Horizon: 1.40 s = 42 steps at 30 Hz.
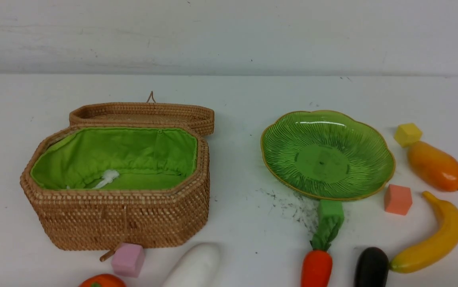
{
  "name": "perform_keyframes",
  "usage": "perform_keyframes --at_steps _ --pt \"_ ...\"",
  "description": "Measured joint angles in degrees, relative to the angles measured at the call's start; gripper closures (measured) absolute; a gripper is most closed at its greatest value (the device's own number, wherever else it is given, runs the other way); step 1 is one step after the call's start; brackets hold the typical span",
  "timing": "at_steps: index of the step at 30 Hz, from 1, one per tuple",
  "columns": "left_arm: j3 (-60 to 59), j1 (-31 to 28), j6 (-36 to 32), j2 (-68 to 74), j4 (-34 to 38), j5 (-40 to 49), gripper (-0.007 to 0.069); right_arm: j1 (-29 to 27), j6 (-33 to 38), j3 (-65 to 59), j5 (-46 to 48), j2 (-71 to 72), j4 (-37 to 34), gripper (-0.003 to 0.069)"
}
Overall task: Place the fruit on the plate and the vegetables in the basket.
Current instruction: Use the right arm to grab a mangosteen and put it into the right plate
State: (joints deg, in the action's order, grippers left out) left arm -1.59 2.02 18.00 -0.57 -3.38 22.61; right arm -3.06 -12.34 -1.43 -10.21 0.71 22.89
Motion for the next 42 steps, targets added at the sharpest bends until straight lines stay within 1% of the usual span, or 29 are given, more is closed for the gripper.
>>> perform_keyframes --at_steps 2,3,5,7,8,9,10,11,14,15,16,17,19,21,22,23,24,25,29,31,32,33,37,40,42 --pt "0.0 0.0 0.0 0.0 0.0 0.0 0.0386 0.0 -3.68 -0.04 -4.8 0.0 -1.61 0.0414" --pt "0.0 0.0 0.0 0.0 0.0 0.0 0.0386 0.0 -6.12 -0.04 -8.52 0.0 -2.89 0.0414" --pt "0.0 0.0 0.0 0.0 0.0 0.0 0.0386 0.0 -11.64 0.42 -12.83 0.0 -5.23 0.0414" --pt "0.0 0.0 0.0 0.0 0.0 0.0 0.0386 0.0 -16.32 2.66 -13.25 0.0 -7.29 0.0414" --pt "0.0 0.0 0.0 0.0 0.0 0.0 0.0386 0.0 -19.01 4.82 -12.01 0.0 -8.16 0.0414" --pt "0.0 0.0 0.0 0.0 0.0 0.0 0.0386 0.0 -19.96 5.87 -11.2 0.0 -8.39 0.0414" --pt "0.0 0.0 0.0 0.0 0.0 0.0 0.0386 0.0 -23.23 10.83 -5.59 -0.15 -9.16 0.0414" --pt "0.0 0.0 0.0 0.0 0.0 0.0 0.0386 0.0 -24.11 14.47 -2.3 -0.59 -9.24 0.0414" --pt "0.0 0.0 0.0 0.0 0.0 0.0 0.0386 0.0 -24.87 26.39 12.92 -5.0 -9.65 0.0414" --pt "0.0 0.0 0.0 0.0 0.0 0.0 0.0386 0.0 -24.87 27.97 15.11 -5.85 -9.7 0.0414" --pt "0.0 0.0 0.0 0.0 0.0 0.0 0.0386 0.0 -24.99 32.49 23.03 -8.64 -9.76 0.0414" --pt "0.0 0.0 0.0 0.0 0.0 0.0 0.0386 0.0 -24.98 37.15 28.55 -12.17 -9.9 0.0414" --pt "0.0 0.0 0.0 0.0 0.0 0.0 0.0386 0.0 -24.33 41.2 37.52 -16.32 -10.06 0.0414" --pt "0.0 0.0 0.0 0.0 0.0 0.0 0.0386 0.0 -21.81 43.7 45.02 -20.24 -10.3 0.0414" --pt "0.0 0.0 0.0 0.0 0.0 0.0 0.0386 0.0 -19.28 44.66 48.9 -23.21 -10.74 0.0414" --pt "0.0 0.0 0.0 0.0 0.0 0.0 0.0386 0.0 -18.82 44.72 49.49 -23.6 -10.87 0.0414" --pt "0.0 0.0 0.0 0.0 0.0 0.0 0.0386 0.0 -14.98 44.78 53.27 -26.32 -12.3 0.0414" --pt "0.0 0.0 0.0 0.0 0.0 0.0 0.0386 0.16 -12.98 44.64 54.91 -27.48 -13.44 0.0414" --pt "0.0 0.0 0.0 0.0 0.0 0.0 0.0386 2.77 -3.1 43.82 64.76 -32.27 -22.89 0.0414" --pt "0.0 0.0 0.0 0.0 0.0 0.0 0.0386 3.54 -0.99 43.51 67.49 -33.72 -25.4 0.0414" --pt "0.0 0.0 0.0 0.0 0.0 0.0 0.0386 4.35 1.39 43.26 72.5 -35.93 -28.19 0.0413" --pt "0.0 0.0 0.0 0.0 0.0 0.0 0.0386 4.78 1.86 43.15 75.2 -37.11 -28.91 0.0411" --pt "0.0 0.0 0.0 0.0 0.0 0.0 0.0386 7.29 1.83 43.02 79.41 -40.59 -29.57 0.038" --pt "0.0 0.0 0.0 0.0 0.0 0.0 0.0386 11.38 1.64 43.02 80.86 -42.9 -29.58 0.0327" --pt "0.0 0.0 0.0 0.0 0.0 0.0 0.0386 14.43 0.95 43.02 81.26 -45.46 -29.39 0.0249"
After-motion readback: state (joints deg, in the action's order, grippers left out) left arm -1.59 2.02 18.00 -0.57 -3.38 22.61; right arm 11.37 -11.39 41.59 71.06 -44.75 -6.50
